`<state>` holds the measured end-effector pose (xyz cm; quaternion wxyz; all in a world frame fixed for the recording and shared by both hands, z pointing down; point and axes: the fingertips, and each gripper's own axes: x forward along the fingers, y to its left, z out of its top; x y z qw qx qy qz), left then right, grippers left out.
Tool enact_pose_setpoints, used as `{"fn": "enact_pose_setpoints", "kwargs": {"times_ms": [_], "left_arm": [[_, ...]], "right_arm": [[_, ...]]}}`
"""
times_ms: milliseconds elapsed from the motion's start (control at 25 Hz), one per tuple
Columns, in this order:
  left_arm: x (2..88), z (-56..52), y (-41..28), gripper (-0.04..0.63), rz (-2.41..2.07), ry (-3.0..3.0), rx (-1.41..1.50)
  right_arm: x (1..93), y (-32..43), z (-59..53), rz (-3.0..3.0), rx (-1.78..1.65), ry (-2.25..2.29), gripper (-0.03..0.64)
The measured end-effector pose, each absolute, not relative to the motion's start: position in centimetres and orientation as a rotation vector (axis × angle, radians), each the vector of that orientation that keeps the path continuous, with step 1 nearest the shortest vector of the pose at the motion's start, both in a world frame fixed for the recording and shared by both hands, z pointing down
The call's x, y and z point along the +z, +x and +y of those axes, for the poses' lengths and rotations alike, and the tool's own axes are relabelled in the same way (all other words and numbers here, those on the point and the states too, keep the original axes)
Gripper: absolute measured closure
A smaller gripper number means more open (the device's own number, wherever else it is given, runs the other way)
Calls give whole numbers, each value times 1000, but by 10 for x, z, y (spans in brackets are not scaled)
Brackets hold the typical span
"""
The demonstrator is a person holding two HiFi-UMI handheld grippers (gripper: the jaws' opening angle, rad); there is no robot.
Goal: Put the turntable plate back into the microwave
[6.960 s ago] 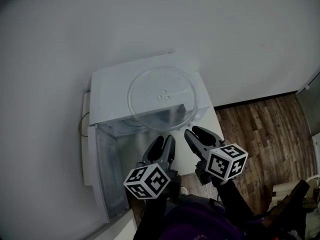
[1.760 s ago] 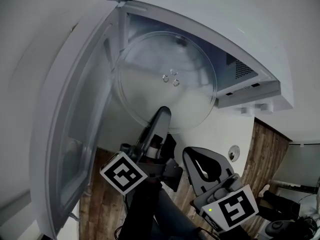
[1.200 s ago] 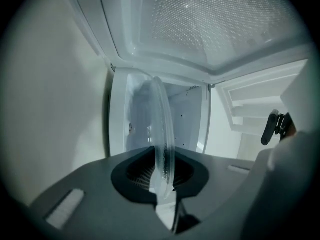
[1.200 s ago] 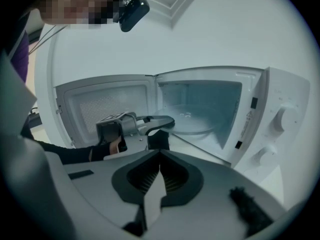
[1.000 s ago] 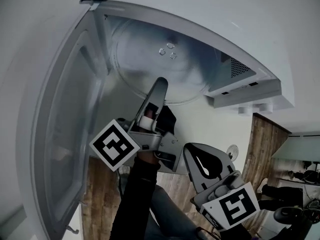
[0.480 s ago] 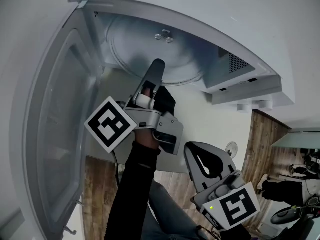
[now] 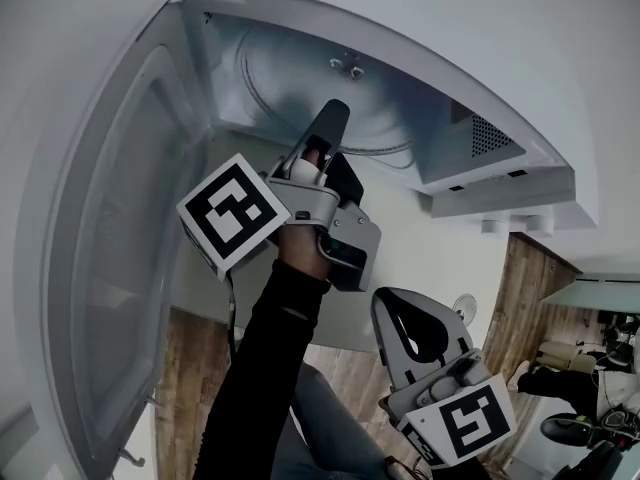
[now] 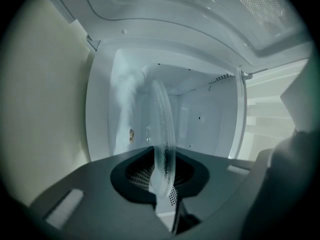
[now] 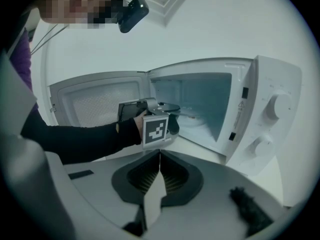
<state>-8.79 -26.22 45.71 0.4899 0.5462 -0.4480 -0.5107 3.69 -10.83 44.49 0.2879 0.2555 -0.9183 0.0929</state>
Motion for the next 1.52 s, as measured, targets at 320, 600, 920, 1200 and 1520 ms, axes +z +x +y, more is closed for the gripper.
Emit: {"fn": "enact_pose_setpoints", "kwargs": {"times_ms": [320,600,920,1200,1520], "left_arm": [[456,-270,-85,543,-1078,1314,-1228],[459,-280,-86,541,-1075,1258,-1251],[467,-288,-86,538,-1093,1220,-1213],[468,-290,-87,541,-1114,1216,-1174],[471,-291,-84,551,-1122,1196,-1140]], "right_arm": [[445,36,-110,-2454,264,690,606],[445,37,-112,-2452,268,693,606],[444,38,-118,-2439,258,718,606],[445,36,-120,-2439,254,709,606],[444,33,-125,-2443,247,714,606]]}}
